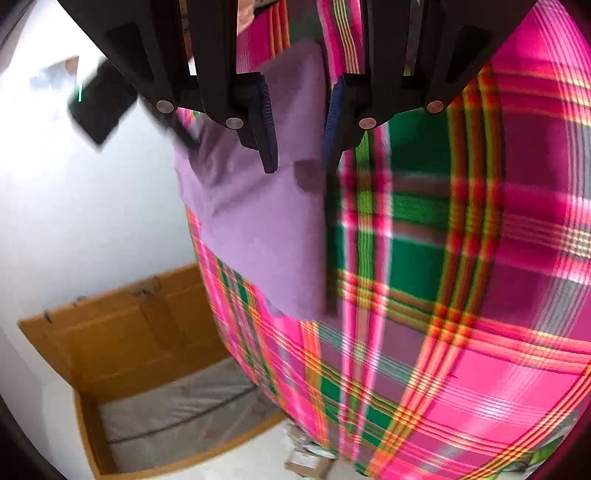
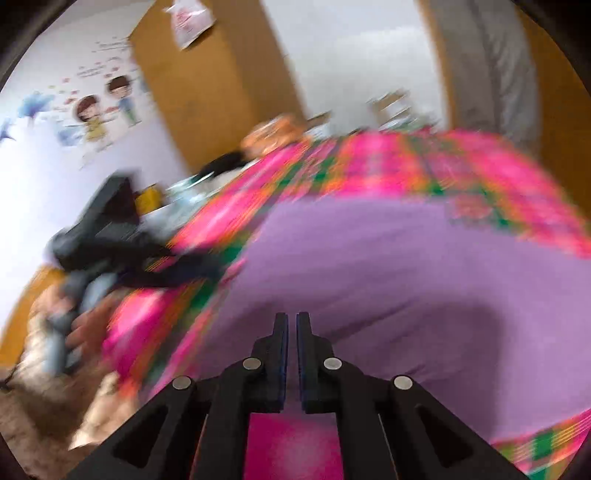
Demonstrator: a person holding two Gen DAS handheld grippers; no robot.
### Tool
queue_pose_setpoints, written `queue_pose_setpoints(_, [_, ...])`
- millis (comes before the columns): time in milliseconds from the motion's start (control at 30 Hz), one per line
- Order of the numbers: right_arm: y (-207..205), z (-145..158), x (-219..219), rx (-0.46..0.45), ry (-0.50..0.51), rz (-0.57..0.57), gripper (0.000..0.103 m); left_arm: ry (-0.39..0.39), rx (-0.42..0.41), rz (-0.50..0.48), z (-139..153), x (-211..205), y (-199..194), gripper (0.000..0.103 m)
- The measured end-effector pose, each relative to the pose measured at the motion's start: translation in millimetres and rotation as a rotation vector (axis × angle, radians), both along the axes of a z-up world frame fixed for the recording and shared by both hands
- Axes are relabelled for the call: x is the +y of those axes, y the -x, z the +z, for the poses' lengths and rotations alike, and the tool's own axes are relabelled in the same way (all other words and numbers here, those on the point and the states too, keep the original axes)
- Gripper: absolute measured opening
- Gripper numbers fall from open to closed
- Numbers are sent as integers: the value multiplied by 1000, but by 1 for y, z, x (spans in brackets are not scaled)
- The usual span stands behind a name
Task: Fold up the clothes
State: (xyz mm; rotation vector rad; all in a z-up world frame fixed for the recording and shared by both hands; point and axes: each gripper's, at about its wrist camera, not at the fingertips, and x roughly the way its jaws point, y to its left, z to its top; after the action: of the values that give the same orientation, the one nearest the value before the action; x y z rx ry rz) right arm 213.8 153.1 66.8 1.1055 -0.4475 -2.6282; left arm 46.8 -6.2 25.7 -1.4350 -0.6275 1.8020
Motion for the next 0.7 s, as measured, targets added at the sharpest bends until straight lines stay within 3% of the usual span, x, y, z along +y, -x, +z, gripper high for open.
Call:
queue_pose_setpoints(167, [2,-21,-27,-65,34,64,5,9,-33,17,-8,7,13,24])
queue_pose_setpoints(267, [6,-24,-34,-58,67,81,13,9,-45,10,-12,12,18,24])
queue_pose_setpoints(567, [13,-30,-42,-108,67,50,18,1,-81,-19,-21,22,24,24])
queue_pose_setpoints(633, [16,-29,-43,-110,73,41,23,0,-81,-19,-22,23,24,24])
queue_pose_setpoints(700, [19,-27,-48,-109,75,37,35,-1,-82,-19,-23,26,25,24])
